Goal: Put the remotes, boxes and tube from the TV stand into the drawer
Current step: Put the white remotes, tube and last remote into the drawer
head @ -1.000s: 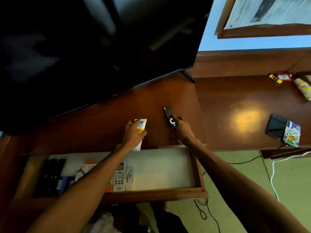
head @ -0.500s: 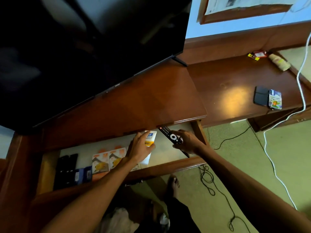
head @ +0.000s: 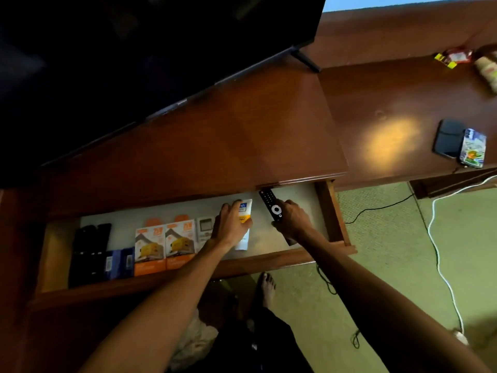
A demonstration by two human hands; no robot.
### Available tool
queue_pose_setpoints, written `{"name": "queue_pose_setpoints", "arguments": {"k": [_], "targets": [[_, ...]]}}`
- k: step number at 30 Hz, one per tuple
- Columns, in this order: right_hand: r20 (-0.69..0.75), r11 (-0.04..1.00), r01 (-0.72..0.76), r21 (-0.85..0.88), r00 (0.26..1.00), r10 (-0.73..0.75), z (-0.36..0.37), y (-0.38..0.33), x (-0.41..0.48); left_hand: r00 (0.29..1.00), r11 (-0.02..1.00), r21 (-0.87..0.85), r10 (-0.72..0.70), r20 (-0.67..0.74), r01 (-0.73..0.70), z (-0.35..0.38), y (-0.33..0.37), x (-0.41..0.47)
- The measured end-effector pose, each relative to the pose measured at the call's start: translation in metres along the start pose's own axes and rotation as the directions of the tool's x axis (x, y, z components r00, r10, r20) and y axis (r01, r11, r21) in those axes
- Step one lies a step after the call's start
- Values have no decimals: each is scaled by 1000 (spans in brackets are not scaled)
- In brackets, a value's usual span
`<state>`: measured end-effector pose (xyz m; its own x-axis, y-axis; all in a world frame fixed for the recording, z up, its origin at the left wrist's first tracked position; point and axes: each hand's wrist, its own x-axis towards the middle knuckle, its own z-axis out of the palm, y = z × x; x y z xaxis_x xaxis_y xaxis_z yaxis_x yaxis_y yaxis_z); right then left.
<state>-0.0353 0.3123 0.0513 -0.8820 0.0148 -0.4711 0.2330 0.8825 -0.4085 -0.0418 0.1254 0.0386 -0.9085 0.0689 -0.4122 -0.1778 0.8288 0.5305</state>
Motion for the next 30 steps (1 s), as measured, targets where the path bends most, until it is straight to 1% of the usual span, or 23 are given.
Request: {"name": "queue_pose_setpoints", "arguments": {"k": [4, 7, 11, 16, 20, 23, 27, 30], "targets": [[33, 998, -26, 62, 999, 24, 20, 6, 11, 999, 999, 20, -50, -17, 50, 21, -1, 13], [61, 996, -18, 84, 998, 13, 30, 10, 14, 998, 990, 130, -56, -17, 57, 30, -4, 16], [67, 996, 0, 86, 998, -6, 38, 14, 18, 998, 975, 213, -55, -32, 61, 36, -8, 20], [101, 996, 20, 90, 995, -29, 39, 17, 23, 998, 930, 363, -39, -50, 54, 39, -17, 28], [90, 995, 26, 96, 995, -35, 38, 17, 27, 998, 954, 294, -61, -9, 61, 34, -24, 33], [93, 989, 32, 143, 995, -46, 43, 20, 27, 997, 971, 230, -74, 7, 70, 29, -29, 34], [138, 977, 61, 203, 986, -90, 48, 20, 27, 995, 982, 170, -86, 48, 77, 23, -32, 30], [178, 974, 72, 217, 978, -112, 51, 16, 27, 994, 982, 171, -90, 54, 80, 19, -34, 24]]}}
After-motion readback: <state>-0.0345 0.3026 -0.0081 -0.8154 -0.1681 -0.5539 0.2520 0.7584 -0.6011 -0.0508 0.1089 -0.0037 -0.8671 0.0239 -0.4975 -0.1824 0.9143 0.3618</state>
